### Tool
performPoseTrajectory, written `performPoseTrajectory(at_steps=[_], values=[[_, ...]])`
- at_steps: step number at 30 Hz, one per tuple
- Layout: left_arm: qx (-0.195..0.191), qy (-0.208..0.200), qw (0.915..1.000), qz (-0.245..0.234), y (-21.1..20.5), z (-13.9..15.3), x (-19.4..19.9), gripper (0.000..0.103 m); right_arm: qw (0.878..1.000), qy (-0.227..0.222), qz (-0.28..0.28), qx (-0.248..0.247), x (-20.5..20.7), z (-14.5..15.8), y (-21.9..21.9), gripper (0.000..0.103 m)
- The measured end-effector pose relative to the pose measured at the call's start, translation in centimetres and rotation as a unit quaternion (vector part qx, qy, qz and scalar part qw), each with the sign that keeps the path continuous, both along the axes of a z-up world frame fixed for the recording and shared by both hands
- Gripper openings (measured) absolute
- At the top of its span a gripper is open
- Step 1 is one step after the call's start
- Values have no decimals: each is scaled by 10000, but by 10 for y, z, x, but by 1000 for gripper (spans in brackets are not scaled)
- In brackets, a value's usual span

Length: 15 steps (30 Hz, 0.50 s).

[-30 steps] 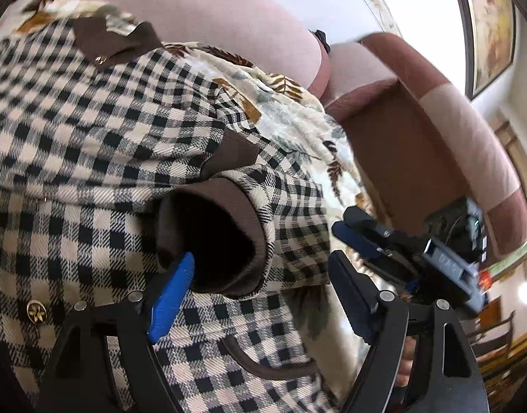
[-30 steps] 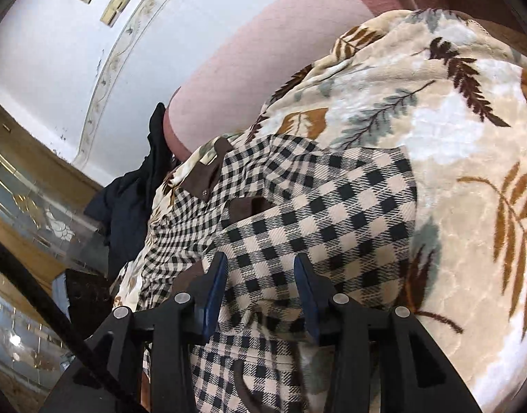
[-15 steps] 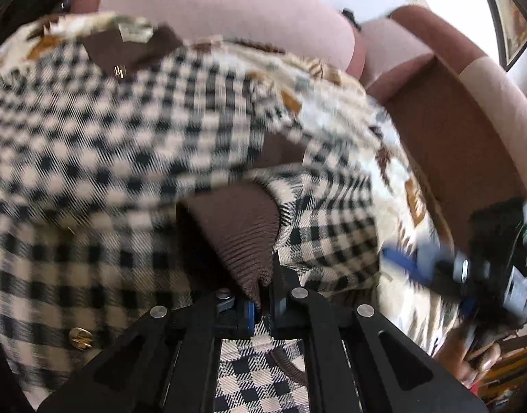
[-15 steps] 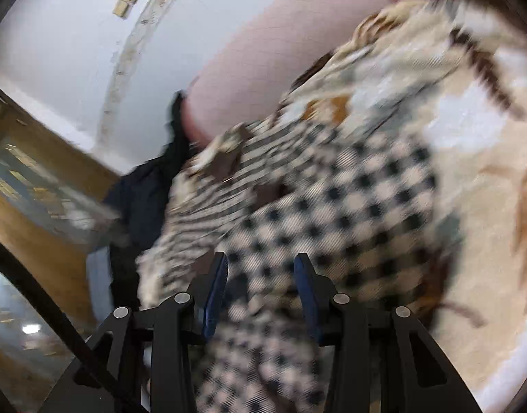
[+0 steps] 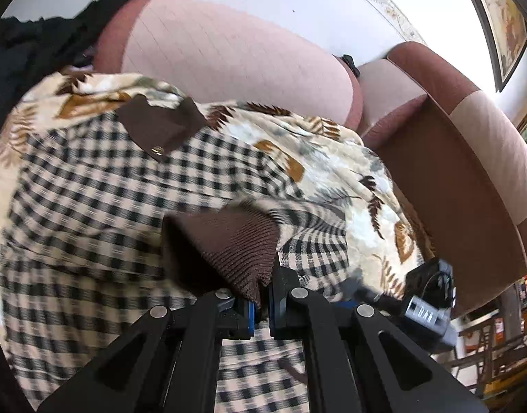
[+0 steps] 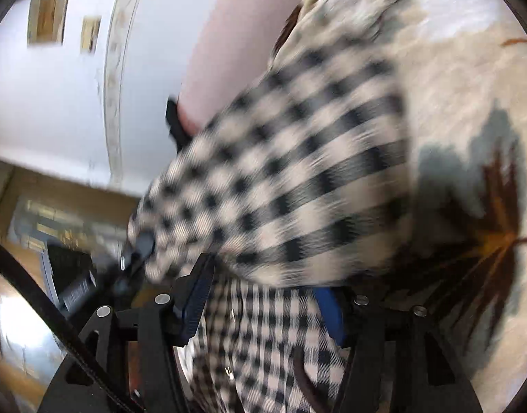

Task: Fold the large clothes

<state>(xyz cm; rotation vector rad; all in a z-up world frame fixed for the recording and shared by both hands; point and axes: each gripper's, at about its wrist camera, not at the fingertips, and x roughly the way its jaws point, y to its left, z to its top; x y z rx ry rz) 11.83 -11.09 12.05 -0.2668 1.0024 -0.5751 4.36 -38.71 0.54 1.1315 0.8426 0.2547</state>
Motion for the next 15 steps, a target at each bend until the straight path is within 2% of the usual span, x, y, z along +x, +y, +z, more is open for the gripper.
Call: performPoseTrajectory(at_steps=[5,7,8,9,12,15], values=[[-20,5,9999,119,19,-3,0,4,9989,178,-417,-86,13,-8,-13,62],[5,-5,9999,173,23,-4,-1,4,9982,328,-499,12,21,-14,-20,41],[31,-3,9998,196,26,-5,-1,4,9977,442,-511,79,26,-19,-20,19],[53,-4,9998,216,30,-5,0,4,9974,485,-531,27,29,-18,-17,10],[214,-143,9989,382,42,2,7,4,9975,253,-436,-487,40,11,-7,8],[308,-384,9969,615,63,22,22,4,9926,-328,-242,-1140,52,61,13,8]])
